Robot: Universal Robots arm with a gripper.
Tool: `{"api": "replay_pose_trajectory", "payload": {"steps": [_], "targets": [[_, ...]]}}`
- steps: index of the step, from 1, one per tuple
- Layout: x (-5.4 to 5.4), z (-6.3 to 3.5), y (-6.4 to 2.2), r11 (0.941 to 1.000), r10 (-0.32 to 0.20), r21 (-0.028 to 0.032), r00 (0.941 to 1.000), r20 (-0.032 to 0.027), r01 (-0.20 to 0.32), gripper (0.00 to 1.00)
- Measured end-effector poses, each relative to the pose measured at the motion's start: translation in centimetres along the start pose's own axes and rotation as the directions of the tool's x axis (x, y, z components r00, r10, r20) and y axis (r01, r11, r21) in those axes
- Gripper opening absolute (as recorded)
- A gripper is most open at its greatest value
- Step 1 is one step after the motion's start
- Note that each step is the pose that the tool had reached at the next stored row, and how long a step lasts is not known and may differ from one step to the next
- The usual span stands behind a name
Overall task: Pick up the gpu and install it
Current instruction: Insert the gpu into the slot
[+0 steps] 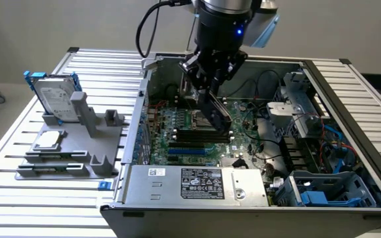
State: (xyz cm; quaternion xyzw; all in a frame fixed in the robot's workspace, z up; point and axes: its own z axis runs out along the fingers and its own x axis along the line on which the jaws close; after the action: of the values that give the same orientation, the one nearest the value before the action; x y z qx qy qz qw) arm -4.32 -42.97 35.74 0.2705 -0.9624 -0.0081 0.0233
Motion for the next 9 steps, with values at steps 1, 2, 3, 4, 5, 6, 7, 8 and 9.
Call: {"api": "replay_pose_trajectory", "payload": {"steps": [1,2,3,4,5,6,7,8,9], "targets": [[0.0,0.04,0.0,0.9998,-0.018,0.0005,0.9998,-0.0005,0.018,0.26],[0.0,0.08,0.0,0.9994,-0.036,0.0011,0.9994,-0.0009,0.036,0.26],[0.0,0.12,0.0,0.9985,-0.054,0.0016,0.9985,-0.0013,0.054,0.26],[-0.01,0.16,0.0,0.9973,-0.074,0.0021,0.9973,-0.0017,0.074,0.26],[-0.01,0.21,-0.01,0.9958,-0.091,0.0024,0.9958,-0.0019,0.091,0.26],[-0.01,0.25,-0.01,0.994,-0.109,0.0027,0.994,-0.0023,0.109,0.26],[-0.01,0.29,-0.01,0.9919,-0.127,0.0029,0.9919,-0.0025,0.127,0.26],[-0.01,0.33,-0.01,0.9894,-0.145,0.0031,0.9894,-0.0028,0.145,0.26],[-0.01,0.37,-0.01,0.9867,-0.163,0.003,0.9867,-0.0027,0.163,0.26]]}}
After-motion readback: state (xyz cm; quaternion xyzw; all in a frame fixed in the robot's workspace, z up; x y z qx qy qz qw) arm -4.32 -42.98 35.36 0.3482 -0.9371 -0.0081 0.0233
